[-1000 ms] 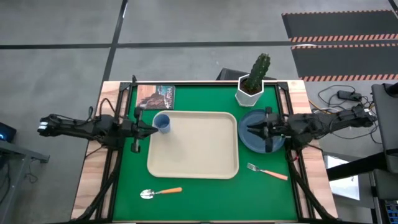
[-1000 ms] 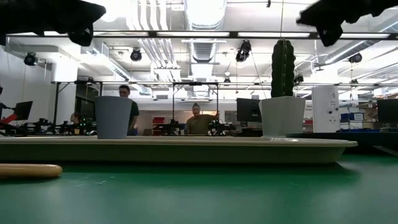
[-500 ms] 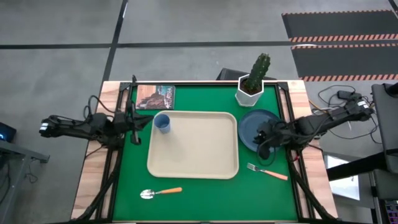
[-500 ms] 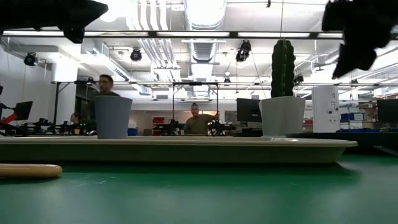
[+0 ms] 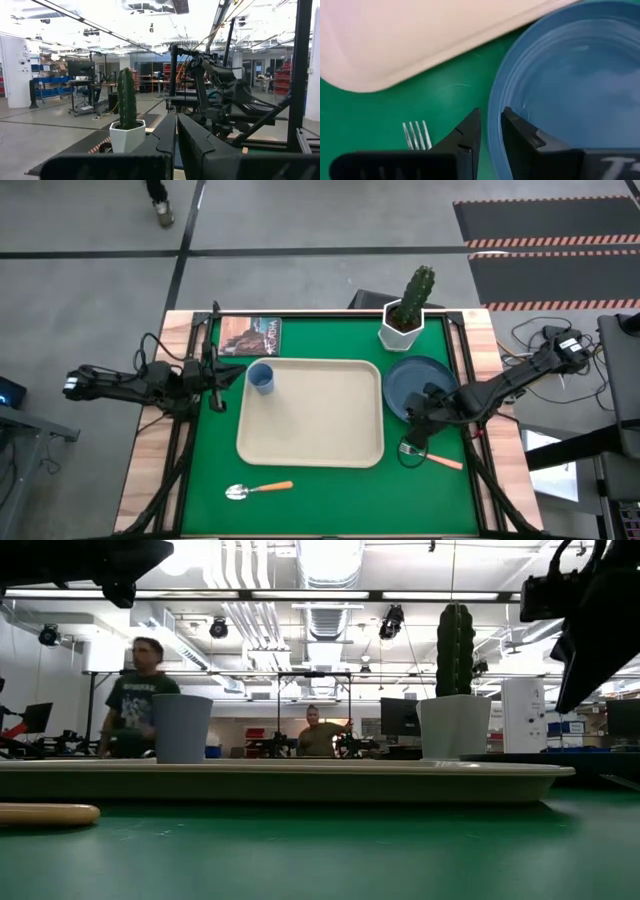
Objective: Pick and place plate/cup/fork/spoon on tray
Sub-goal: Put the blue plate on the white serving tray on the bottom left of the blue cup
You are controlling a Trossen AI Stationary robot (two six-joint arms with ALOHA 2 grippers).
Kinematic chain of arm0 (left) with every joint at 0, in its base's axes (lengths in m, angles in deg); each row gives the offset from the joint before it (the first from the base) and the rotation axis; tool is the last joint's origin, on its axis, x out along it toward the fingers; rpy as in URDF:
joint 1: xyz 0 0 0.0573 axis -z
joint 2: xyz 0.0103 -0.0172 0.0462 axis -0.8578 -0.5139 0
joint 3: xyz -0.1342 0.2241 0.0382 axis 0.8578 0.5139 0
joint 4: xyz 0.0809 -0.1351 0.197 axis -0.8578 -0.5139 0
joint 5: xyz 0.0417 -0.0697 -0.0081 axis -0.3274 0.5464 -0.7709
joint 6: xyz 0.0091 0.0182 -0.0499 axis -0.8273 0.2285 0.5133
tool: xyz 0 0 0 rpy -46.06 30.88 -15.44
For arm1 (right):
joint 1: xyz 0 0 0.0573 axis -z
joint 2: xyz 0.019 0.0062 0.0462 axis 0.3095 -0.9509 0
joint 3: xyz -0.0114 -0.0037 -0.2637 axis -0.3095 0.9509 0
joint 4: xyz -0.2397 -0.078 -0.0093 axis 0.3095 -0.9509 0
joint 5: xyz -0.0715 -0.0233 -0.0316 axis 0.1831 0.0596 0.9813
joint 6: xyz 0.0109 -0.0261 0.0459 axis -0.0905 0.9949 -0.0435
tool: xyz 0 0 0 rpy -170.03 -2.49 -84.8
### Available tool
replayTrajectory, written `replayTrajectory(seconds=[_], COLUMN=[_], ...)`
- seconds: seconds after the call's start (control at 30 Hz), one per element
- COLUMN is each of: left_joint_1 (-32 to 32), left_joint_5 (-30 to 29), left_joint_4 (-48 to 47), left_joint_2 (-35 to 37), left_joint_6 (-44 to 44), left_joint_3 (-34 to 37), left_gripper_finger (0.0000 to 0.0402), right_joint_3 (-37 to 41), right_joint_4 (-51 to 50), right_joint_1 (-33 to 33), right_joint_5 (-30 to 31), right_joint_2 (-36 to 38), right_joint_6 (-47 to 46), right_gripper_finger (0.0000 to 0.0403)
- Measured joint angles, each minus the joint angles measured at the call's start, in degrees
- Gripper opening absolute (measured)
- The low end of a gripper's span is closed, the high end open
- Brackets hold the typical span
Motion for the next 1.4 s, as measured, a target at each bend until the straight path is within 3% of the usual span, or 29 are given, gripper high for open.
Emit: replayTrajectory(seconds=[0.43, 0.8, 1.0, 1.27, 1.4], left_joint_1=[0.00, 0.00, 0.00, -0.02, 0.00], left_joint_5=[0.02, 0.02, 0.02, 0.02, 0.02], left_joint_4=[1.32, 1.30, 1.30, 1.28, 1.26], left_joint_2=[-0.04, -0.04, -0.04, -0.04, -0.02], left_joint_6=[-0.03, -0.05, -0.07, -0.07, -0.07], left_joint_3=[0.09, 0.09, 0.09, 0.09, 0.09], left_gripper_finger=[0.0000, 0.0000, 0.0000, 0.0000, 0.0000], right_joint_3=[0.00, 0.00, 0.02, 0.25, 1.38], right_joint_4=[1.82, 6.72, 7.69, 7.27, 8.46], right_joint_1=[0.00, 0.00, -0.28, -0.26, -0.26], right_joint_5=[-1.63, -1.55, -1.49, 6.50, 7.50], right_joint_2=[-2.87, -5.29, -8.57, -11.35, -12.63], right_joint_6=[1.09, 5.96, 8.08, 8.89, 8.74], right_gripper_finger=[0.0066, 0.0149, 0.0166, 0.0160, 0.0154])
